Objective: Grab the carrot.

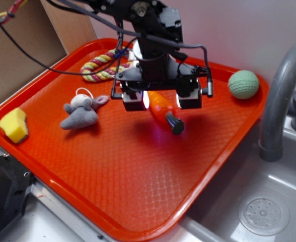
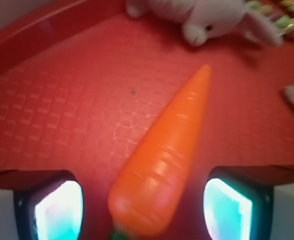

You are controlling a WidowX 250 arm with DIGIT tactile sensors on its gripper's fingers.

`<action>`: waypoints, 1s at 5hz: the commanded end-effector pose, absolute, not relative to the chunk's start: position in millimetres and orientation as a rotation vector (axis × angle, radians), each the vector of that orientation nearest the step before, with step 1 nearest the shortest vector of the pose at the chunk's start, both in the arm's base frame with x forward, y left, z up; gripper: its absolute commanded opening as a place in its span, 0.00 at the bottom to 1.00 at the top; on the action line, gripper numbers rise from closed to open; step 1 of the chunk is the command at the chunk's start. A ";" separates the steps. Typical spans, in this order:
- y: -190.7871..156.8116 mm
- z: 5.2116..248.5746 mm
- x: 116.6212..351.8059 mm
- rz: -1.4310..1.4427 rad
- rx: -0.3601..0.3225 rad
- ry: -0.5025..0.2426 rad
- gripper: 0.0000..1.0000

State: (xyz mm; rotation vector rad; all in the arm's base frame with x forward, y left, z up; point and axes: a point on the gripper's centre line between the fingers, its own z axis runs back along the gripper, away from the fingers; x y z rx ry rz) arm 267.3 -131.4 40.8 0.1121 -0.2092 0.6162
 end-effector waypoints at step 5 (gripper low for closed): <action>-115.7 147.3 243.7 0.045 0.026 -0.097 0.00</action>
